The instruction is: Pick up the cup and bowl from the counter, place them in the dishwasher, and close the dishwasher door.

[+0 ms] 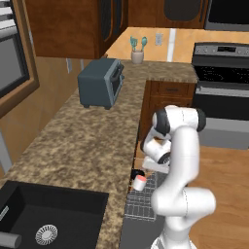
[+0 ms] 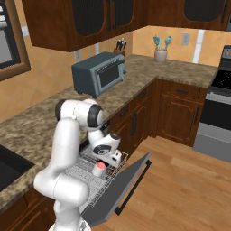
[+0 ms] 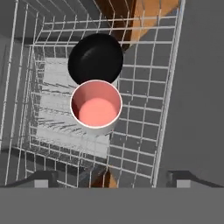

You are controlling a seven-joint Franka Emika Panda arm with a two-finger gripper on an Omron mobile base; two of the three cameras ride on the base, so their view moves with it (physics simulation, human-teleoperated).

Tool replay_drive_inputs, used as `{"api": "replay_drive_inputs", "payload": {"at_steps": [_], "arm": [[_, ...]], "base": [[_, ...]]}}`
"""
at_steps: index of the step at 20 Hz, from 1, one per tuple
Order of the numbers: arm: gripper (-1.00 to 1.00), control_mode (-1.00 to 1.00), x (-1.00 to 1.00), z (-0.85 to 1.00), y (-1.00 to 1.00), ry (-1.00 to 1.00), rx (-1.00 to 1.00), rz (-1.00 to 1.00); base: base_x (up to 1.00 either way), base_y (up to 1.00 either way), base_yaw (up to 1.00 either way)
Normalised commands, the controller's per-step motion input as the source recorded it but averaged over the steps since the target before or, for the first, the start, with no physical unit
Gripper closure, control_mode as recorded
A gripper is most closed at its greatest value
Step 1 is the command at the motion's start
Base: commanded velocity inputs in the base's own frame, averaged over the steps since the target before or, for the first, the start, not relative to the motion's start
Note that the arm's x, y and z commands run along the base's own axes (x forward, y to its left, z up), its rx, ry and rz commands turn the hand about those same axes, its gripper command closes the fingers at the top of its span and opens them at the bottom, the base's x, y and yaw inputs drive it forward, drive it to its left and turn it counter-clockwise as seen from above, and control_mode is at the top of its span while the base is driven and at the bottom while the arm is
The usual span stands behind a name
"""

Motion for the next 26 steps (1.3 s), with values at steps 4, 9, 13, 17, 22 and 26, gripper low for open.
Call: {"api": "replay_drive_inputs", "payload": {"at_steps": [4, 9, 13, 17, 22, 26], "arm": [[-1.00, -1.00, -0.84, 0.90, -0.37, -0.35, 0.06, -0.03], [-1.00, -1.00, -0.97, 0.86, -0.24, -0.34, 0.09, -0.06], [-1.00, -1.00, -0.41, 1.00, -0.53, -0.01, 0.10, -0.02], [-1.00, -1.00, -0.10, 1.00, -0.68, 0.00, 0.12, 0.00], [-1.00, -1.00, -0.01, 0.66, -0.73, 0.00, 0.14, 0.00], [-1.00, -1.00, 0.00, -0.15, -0.83, 0.01, 0.32, 0.00]], "base": [[0.00, 0.00, 0.00], [0.00, 0.00, 0.00], [0.00, 0.00, 0.00], [0.00, 0.00, 0.00], [0.00, 0.00, 0.00], [0.00, 0.00, 0.00]]}}
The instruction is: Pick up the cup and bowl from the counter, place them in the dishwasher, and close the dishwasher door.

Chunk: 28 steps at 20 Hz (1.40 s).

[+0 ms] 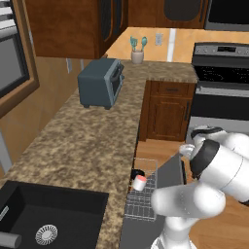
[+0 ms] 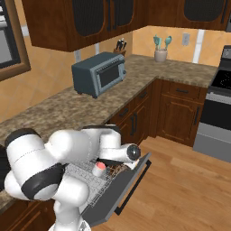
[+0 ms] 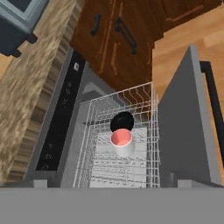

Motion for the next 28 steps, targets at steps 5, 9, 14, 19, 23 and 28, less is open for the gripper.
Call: {"api": "replay_drive_inputs", "payload": {"at_steps": [5, 9, 14, 19, 23, 28], "arm": [[-1.00, -1.00, 0.00, -0.43, -0.93, 0.01, 0.50, 0.06], [-1.00, -1.00, 0.00, -0.48, -0.60, 0.02, 0.42, 0.19], [-1.00, -1.00, 0.03, -0.57, -0.47, 0.04, 0.40, 0.24], [-1.00, -1.00, 0.14, -0.43, -0.65, -0.01, 0.29, 0.21], [-1.00, -1.00, 0.11, -0.63, -0.22, -0.10, 0.10, 0.11], [-1.00, -1.00, 0.16, -0.75, 0.09, -0.11, 0.00, 0.00]], "base": [[0.00, 0.00, 0.00], [0.00, 0.00, 0.00], [0.00, 0.00, 0.00], [0.00, 0.00, 0.00], [0.00, 0.00, 0.00], [0.00, 0.00, 0.00]]}}
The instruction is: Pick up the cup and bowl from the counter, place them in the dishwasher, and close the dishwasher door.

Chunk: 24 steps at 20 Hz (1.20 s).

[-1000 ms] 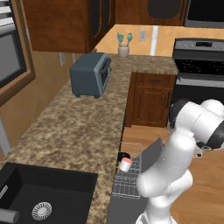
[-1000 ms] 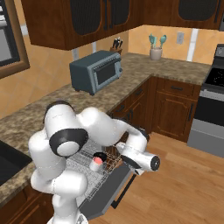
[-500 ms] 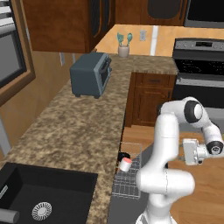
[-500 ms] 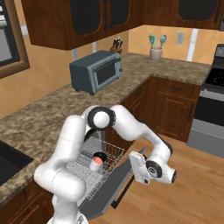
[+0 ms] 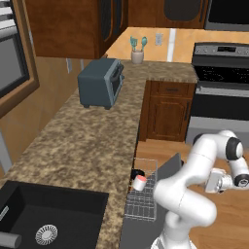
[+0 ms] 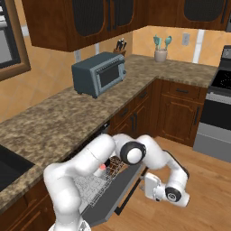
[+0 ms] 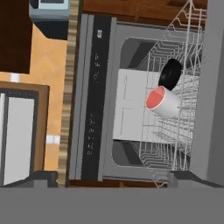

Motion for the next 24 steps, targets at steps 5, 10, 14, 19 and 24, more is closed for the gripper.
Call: {"api": "replay_drive_inputs", "payload": {"at_steps": [5, 10, 14, 19, 24], "arm": [[-1.00, -1.00, 0.27, -0.54, 0.00, -0.02, 0.00, 0.00], [-1.00, -1.00, 0.36, -0.58, 0.04, -0.01, 0.00, 0.00], [-1.00, -1.00, 0.33, -0.52, 0.00, 0.00, 0.00, 0.00], [-1.00, -1.00, 0.23, -0.37, -0.06, 0.00, 0.01, 0.00], [-1.00, -1.00, 0.27, -0.58, 0.00, 0.00, 0.00, 0.00]], "base": [[0.00, 0.00, 0.00], [0.00, 0.00, 0.00], [0.00, 0.00, 0.00], [0.00, 0.00, 0.00], [0.00, 0.00, 0.00]]}}
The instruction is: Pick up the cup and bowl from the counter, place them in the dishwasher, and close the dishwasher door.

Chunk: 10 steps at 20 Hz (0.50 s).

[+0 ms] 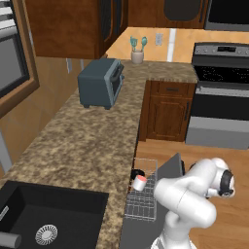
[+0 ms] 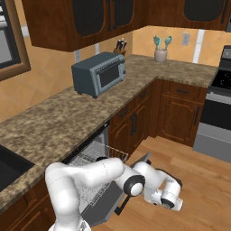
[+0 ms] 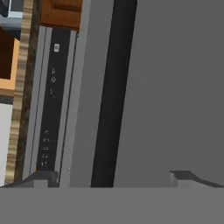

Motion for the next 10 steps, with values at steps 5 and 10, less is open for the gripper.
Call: {"api": "replay_drive_inputs", "payload": {"at_steps": [5, 10], "arm": [[-1.00, -1.00, 0.35, -0.63, 0.14, -0.03, 0.02, 0.01], [-1.00, -1.00, 0.02, -0.39, 0.49, -0.29, 0.04, 0.03]], "base": [[0.00, 0.00, 0.00], [0.00, 0.00, 0.00]]}}
